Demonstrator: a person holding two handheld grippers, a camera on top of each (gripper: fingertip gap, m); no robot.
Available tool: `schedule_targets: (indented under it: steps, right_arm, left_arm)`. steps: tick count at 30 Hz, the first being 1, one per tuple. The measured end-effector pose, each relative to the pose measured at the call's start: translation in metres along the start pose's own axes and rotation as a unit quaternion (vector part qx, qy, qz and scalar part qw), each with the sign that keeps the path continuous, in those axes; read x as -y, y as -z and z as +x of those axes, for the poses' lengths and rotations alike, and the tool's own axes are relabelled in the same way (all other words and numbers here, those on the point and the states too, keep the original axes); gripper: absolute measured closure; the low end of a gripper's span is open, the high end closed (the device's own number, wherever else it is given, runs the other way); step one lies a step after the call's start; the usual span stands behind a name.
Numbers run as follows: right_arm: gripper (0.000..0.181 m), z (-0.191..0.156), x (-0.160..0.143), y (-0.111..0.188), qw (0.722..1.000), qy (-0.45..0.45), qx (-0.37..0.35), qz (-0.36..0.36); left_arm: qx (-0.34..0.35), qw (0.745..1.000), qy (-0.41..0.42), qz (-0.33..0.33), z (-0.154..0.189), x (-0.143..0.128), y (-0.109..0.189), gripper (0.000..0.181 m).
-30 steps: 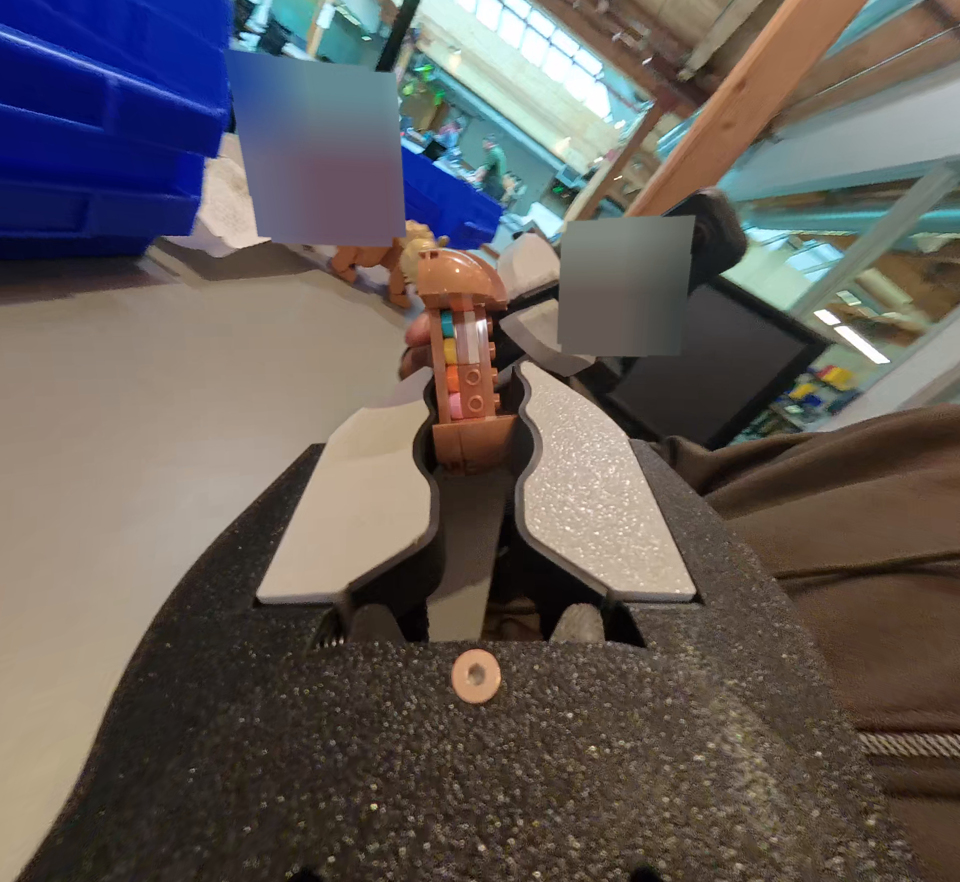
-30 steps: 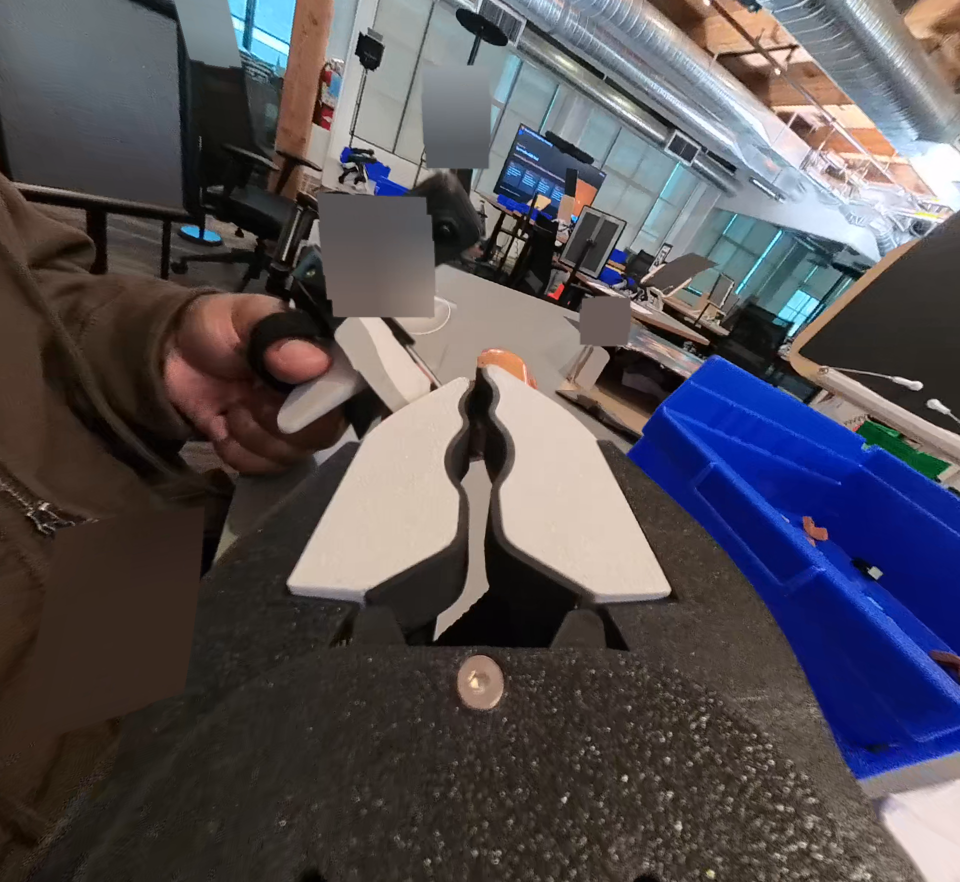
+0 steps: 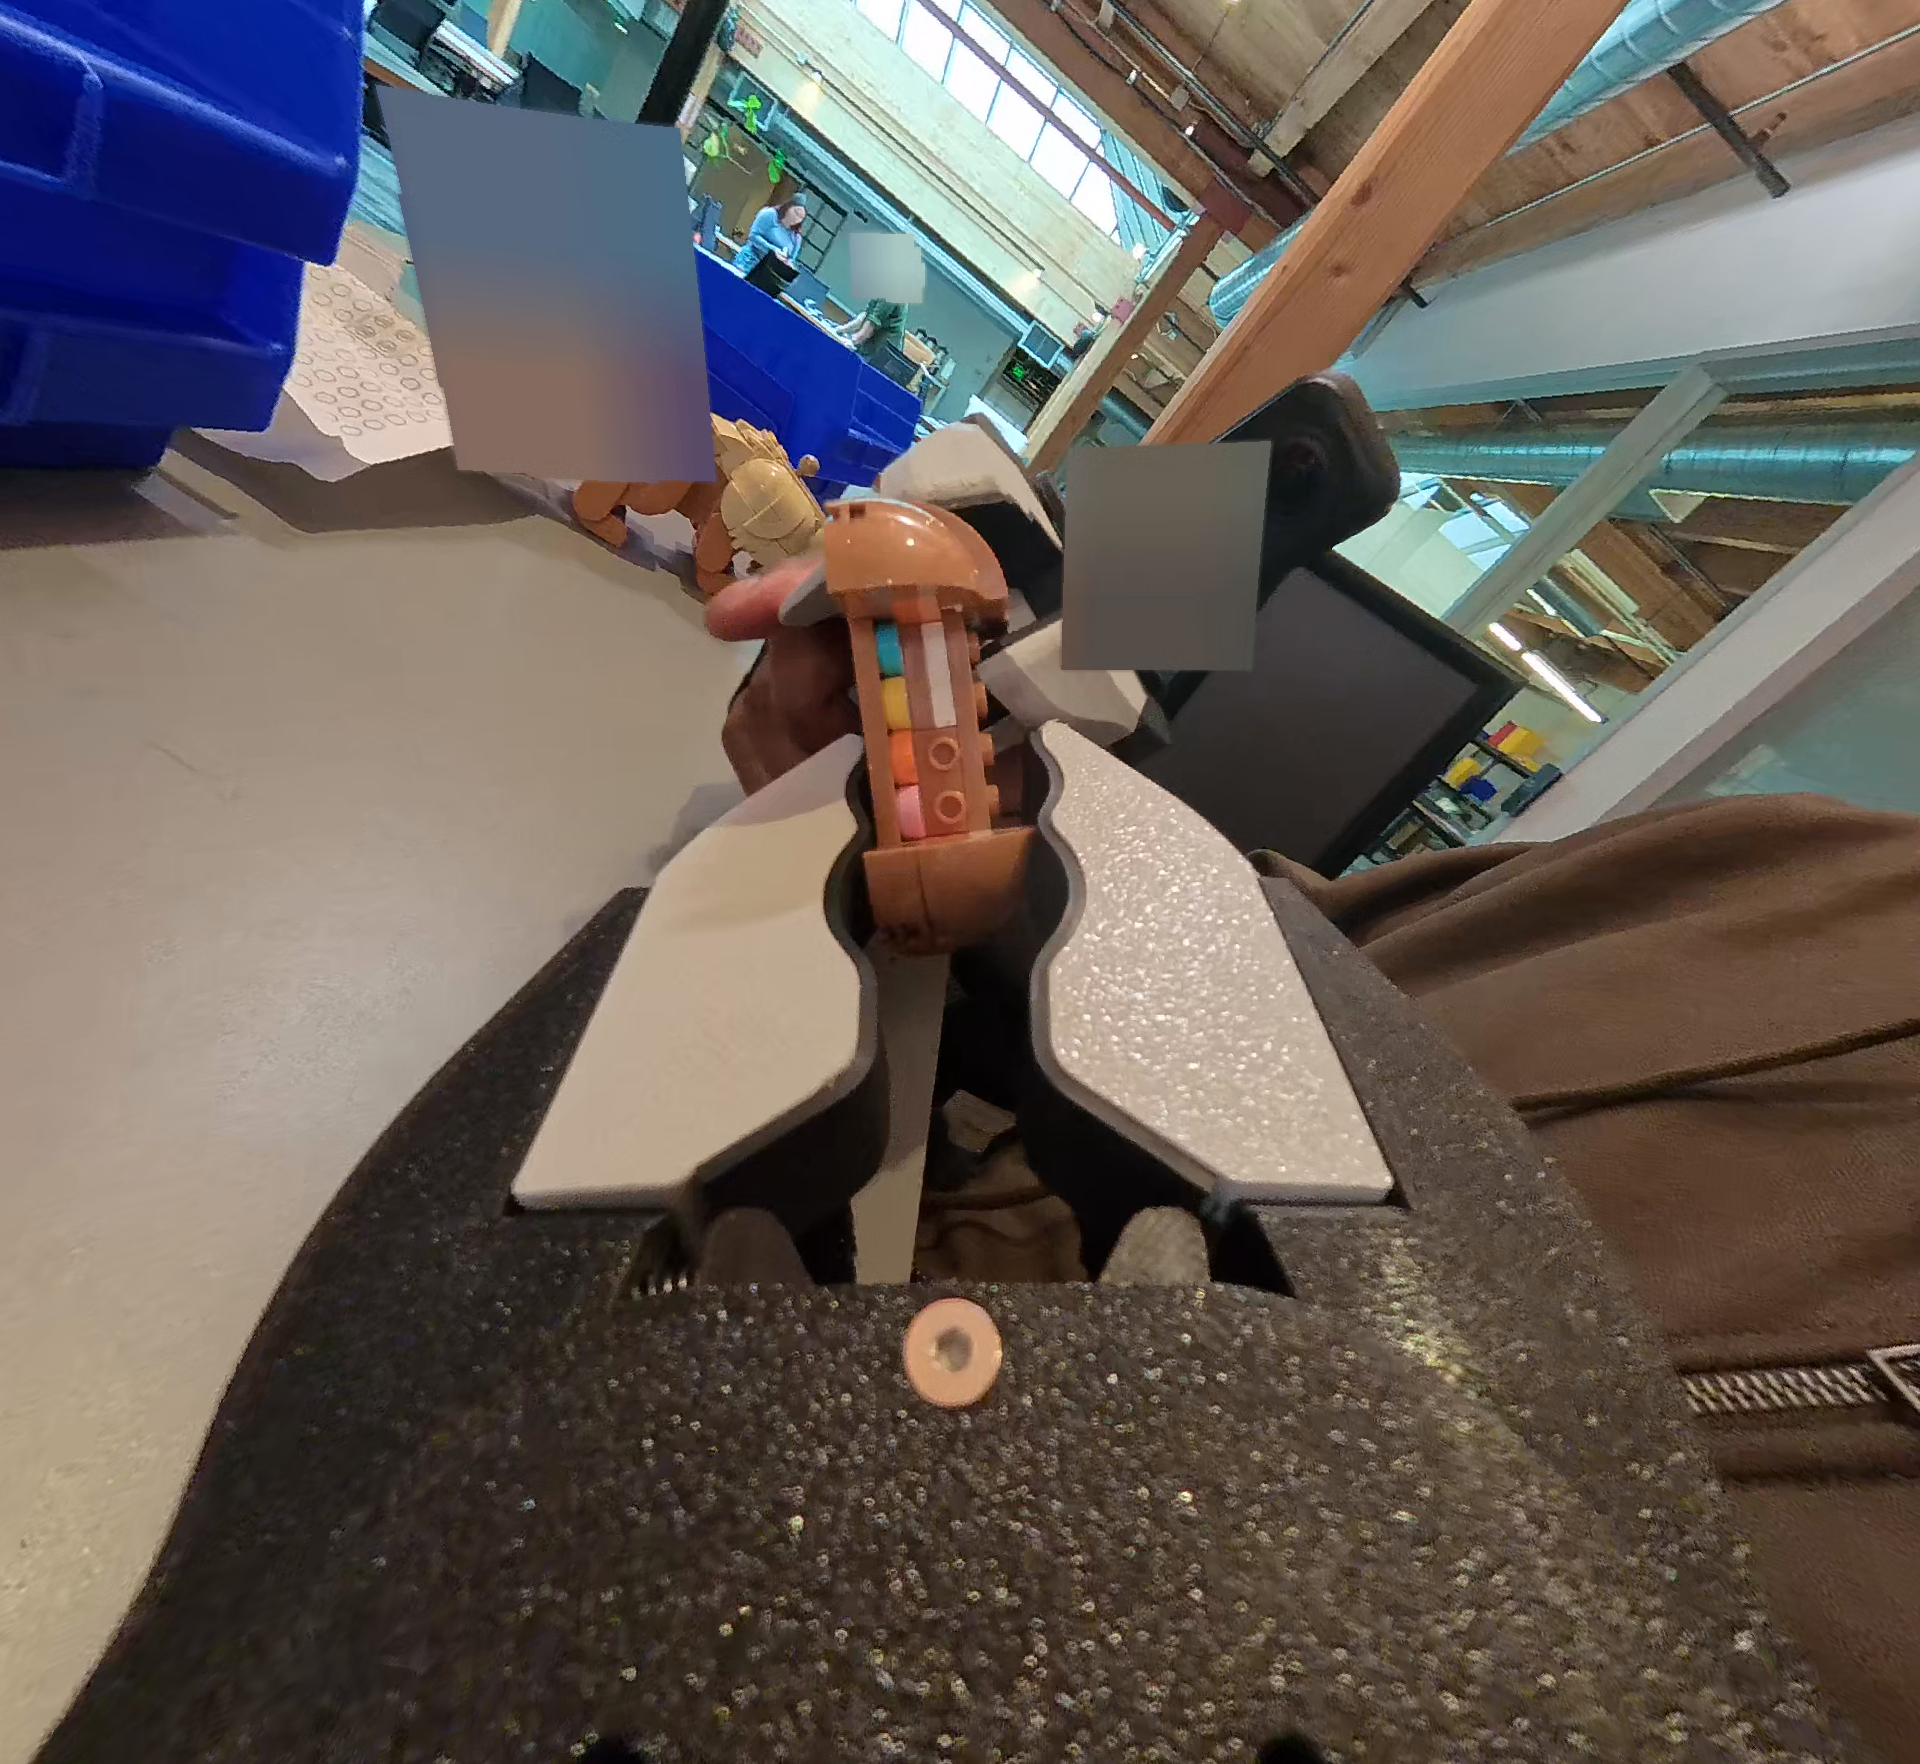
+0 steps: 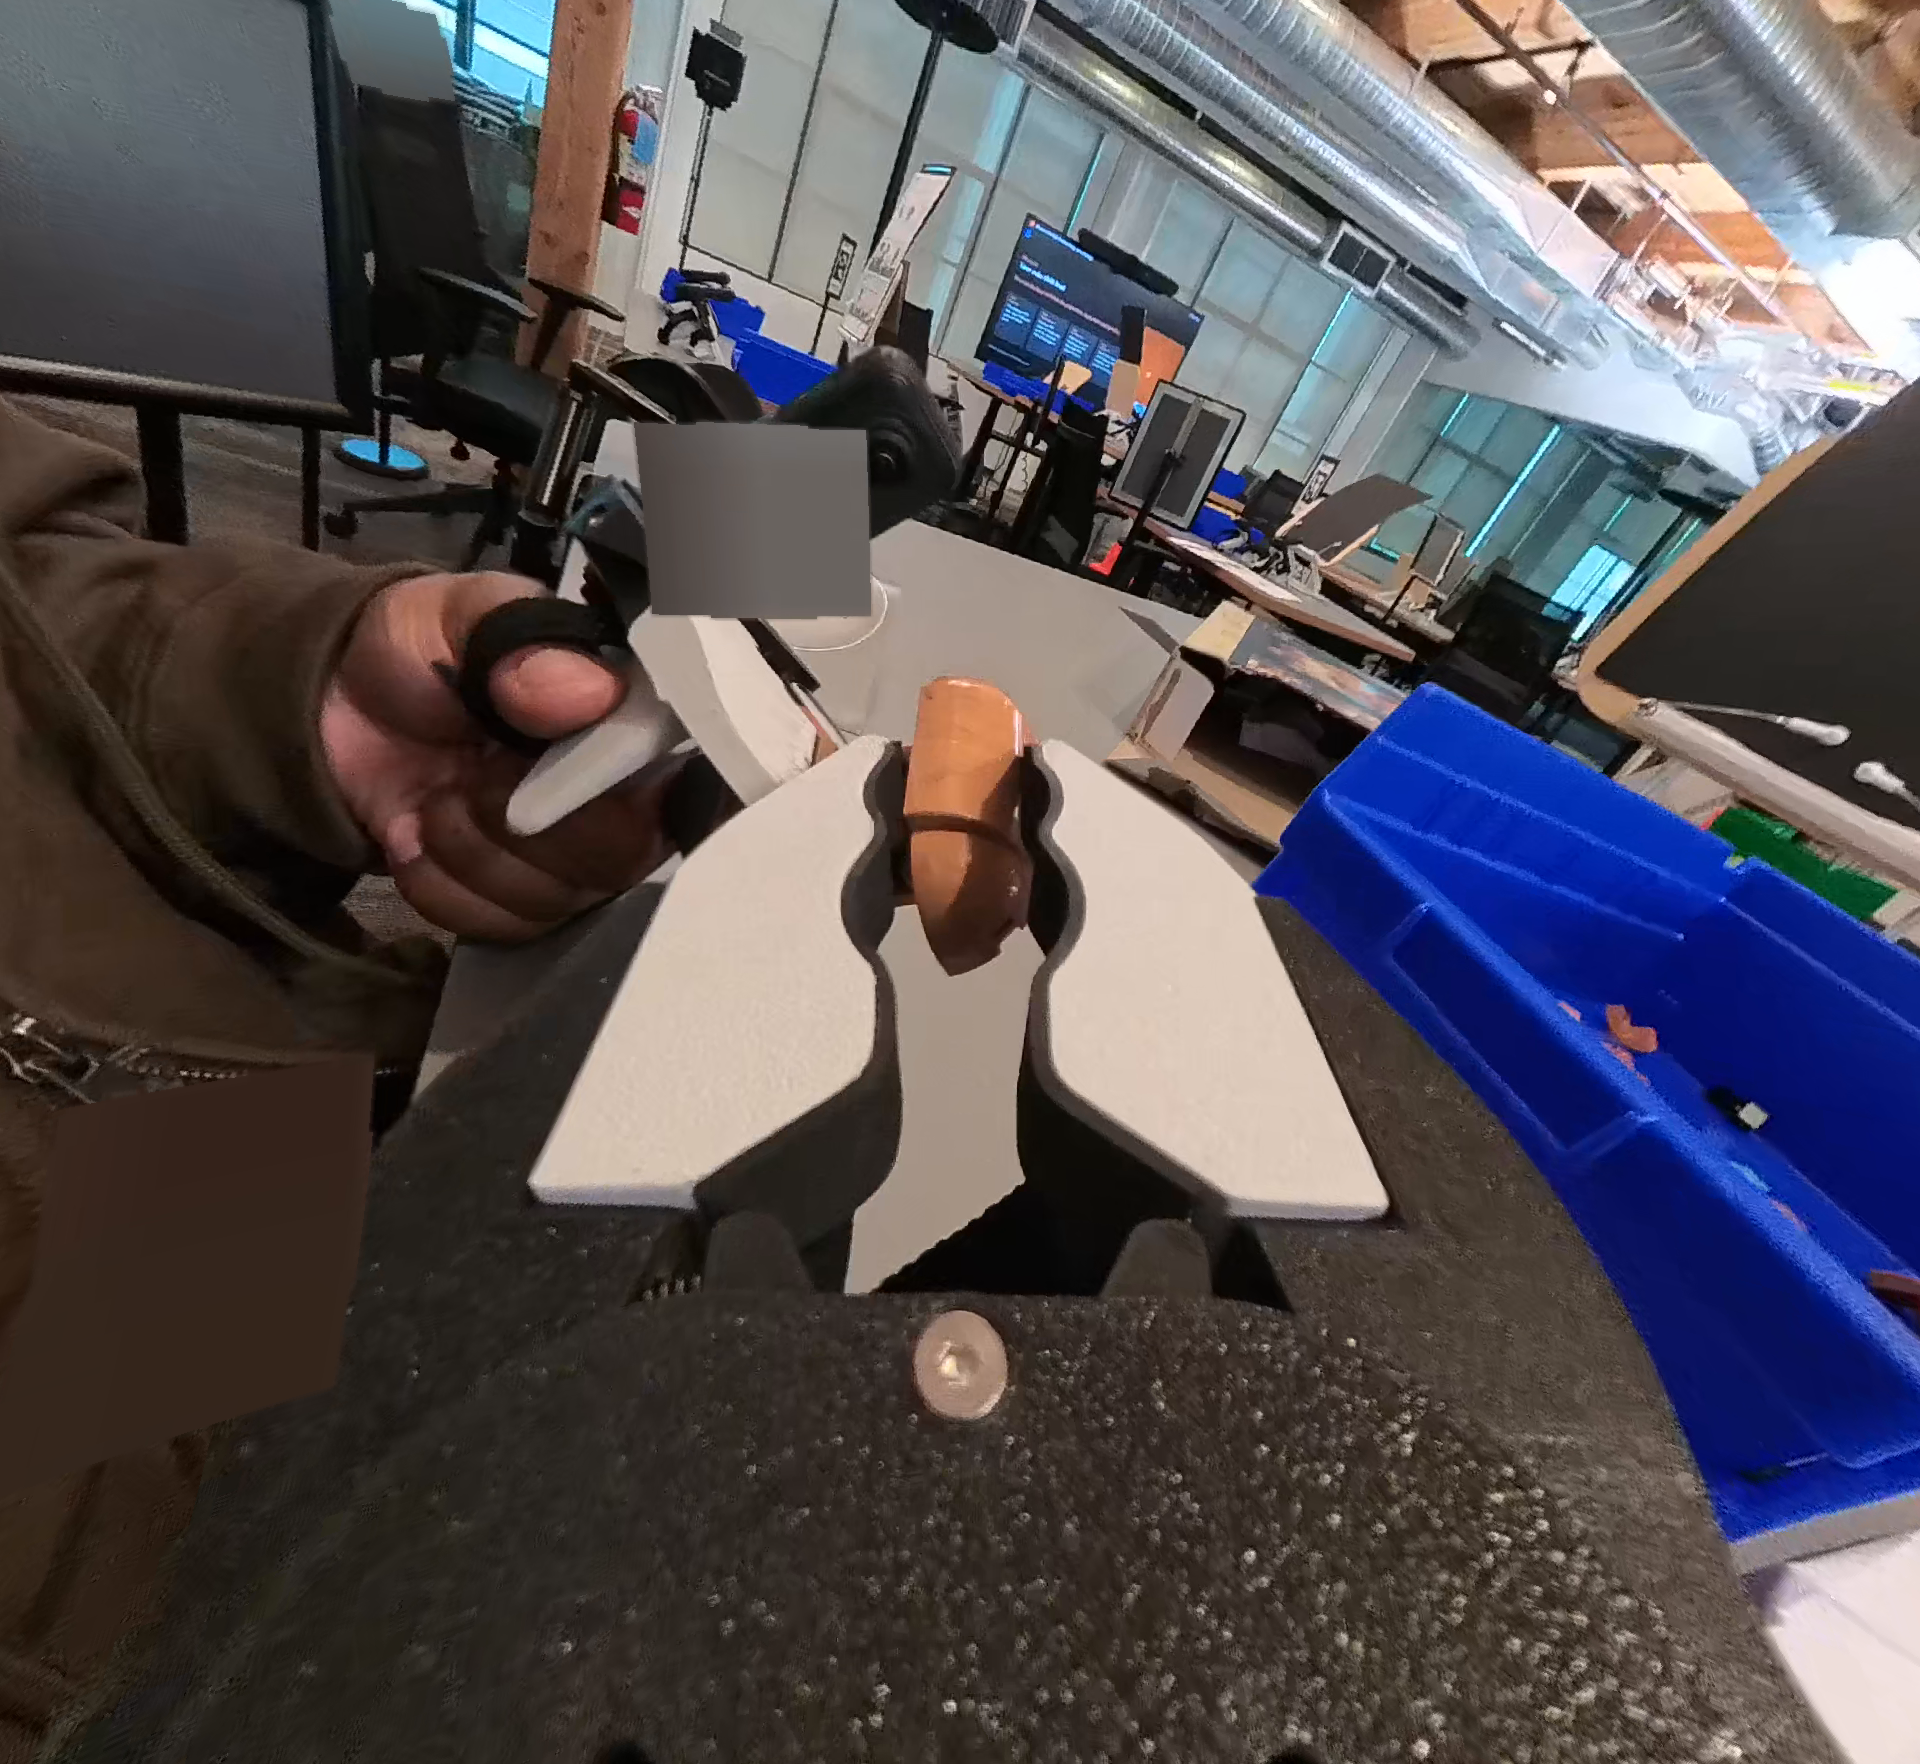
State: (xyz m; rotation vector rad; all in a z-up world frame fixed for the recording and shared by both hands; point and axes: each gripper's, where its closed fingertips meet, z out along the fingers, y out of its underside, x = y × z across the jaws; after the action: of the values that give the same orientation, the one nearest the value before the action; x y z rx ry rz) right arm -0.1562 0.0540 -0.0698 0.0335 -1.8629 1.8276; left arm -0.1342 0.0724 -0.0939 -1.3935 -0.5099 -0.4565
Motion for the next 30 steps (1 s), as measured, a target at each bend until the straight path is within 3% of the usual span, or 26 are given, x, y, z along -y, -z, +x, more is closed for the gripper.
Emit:
schedule_targets:
  steps: [12,23,27,30]
  right_arm:
    - [0.162,0.005,0.001,0.001,0.999,-0.043,-0.006,-0.001]
    - [0.164,0.013,-0.004,0.001,0.997,0.029,-0.058,-0.029]
    - [0.161,0.017,-0.010,-0.001,0.996,0.029,-0.070,-0.047]
    - [0.160,0.020,-0.012,-0.002,0.994,0.041,-0.085,-0.058]
  left_arm:
    - [0.044,0.998,-0.047,0.009,-0.006,0.003,-0.002,0.154]
    - [0.058,0.998,-0.022,0.006,-0.014,0.005,-0.001,0.155]
    - [0.113,0.990,-0.090,-0.008,-0.025,0.007,0.001,0.155]
    - [0.119,0.989,-0.086,-0.010,-0.029,0.007,0.002,0.155]
